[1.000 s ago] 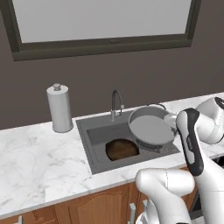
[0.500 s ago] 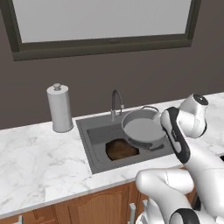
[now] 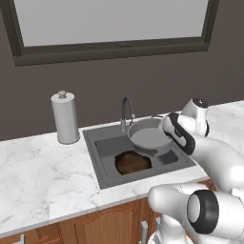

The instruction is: Move the pot and pan from the stove into the sink.

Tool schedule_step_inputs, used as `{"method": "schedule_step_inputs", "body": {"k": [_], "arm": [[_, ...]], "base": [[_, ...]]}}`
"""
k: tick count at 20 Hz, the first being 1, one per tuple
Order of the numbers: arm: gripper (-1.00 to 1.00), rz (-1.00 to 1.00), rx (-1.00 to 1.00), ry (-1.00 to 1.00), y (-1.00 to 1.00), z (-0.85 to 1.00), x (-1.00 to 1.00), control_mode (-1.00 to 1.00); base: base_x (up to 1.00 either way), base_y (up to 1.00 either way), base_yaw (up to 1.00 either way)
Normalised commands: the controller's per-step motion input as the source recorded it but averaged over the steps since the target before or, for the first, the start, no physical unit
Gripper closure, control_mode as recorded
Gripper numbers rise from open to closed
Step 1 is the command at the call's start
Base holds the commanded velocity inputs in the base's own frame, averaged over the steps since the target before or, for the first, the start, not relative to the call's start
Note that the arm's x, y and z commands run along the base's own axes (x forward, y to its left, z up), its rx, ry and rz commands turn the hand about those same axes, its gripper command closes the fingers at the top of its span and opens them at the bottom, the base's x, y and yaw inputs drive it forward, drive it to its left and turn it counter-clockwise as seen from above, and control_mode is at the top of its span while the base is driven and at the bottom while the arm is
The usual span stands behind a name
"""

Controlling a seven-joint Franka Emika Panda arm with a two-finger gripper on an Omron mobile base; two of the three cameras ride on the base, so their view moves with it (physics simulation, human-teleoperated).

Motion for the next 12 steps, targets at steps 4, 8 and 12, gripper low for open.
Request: {"method": "schedule_step_inputs", "body": {"k": [4,8,12], "arm": [[1.0,-0.04,0.0,0.01,0.01,-0.18,0.3,-1.0],[1.0,0.0,0.0,0.0,0.0,-0.01,0.0,-1.0],[1.0,0.0,0.0,0.04,0.02,-0.2,0.09,-1.0]], "base": [[0.0,0.0,0.0],[0.0,0.0,0.0],[0.0,0.0,0.0]]}}
